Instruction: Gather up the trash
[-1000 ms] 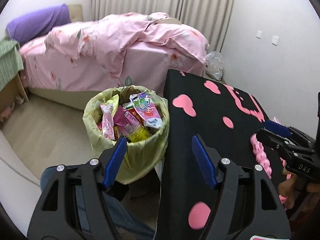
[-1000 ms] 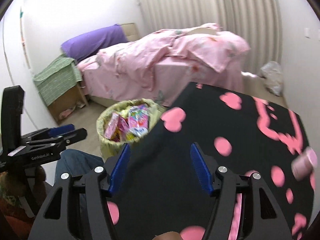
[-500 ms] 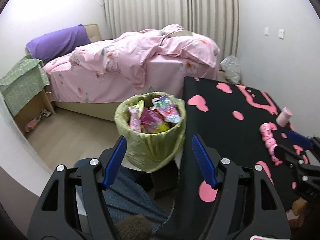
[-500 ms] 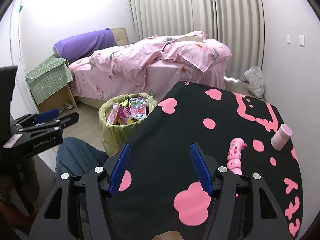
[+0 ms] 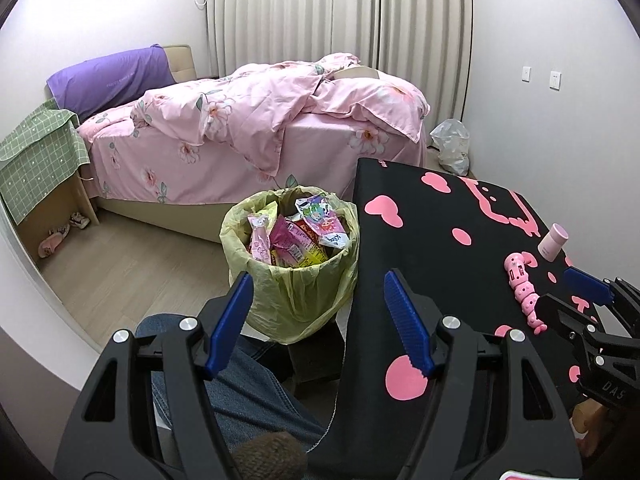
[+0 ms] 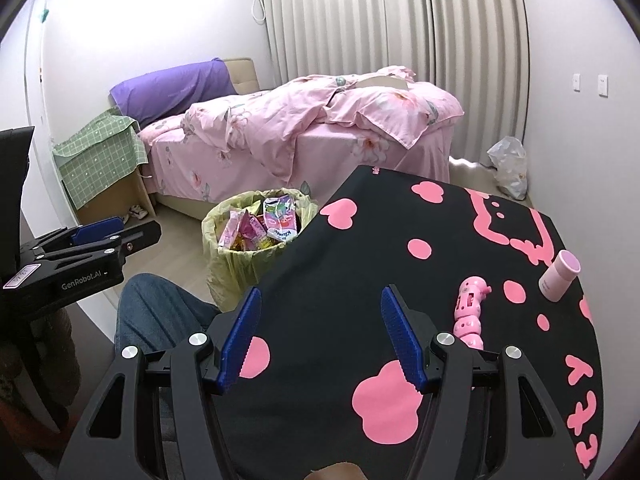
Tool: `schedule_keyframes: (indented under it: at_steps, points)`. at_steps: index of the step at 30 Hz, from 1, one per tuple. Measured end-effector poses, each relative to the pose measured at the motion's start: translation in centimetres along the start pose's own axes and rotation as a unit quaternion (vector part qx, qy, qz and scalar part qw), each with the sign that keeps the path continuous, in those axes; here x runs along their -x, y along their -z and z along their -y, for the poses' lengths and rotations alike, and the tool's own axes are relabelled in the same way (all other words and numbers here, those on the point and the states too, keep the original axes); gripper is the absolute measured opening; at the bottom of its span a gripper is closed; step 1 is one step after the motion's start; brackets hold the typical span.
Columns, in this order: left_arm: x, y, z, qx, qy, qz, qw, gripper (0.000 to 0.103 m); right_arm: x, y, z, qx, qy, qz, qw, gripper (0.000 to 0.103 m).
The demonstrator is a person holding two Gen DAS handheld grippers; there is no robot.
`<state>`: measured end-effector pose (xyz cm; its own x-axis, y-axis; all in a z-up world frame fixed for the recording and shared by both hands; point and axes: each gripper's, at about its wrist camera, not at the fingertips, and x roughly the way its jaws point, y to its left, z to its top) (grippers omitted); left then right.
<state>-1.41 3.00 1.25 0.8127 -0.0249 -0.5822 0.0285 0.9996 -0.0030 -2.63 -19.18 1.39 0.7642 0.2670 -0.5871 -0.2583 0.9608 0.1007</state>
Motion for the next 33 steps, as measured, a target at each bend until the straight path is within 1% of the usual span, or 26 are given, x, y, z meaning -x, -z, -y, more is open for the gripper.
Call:
schedule_keyframes:
  at_steps: [20, 33]
  points:
    - [0.13, -0.34, 0.46, -0.001, 0.005, -0.002, 1.0000, 0.064, 0.03, -0.08, 0.01, -0.002, -0.002, -0.001, 1.000, 0.059]
    - [0.13, -0.32, 0.35, 0.000, 0.004, -0.001, 1.0000, 0.064, 0.38, -0.09, -0.06, -0.006, 0.000, 0.008, 1.000, 0.059]
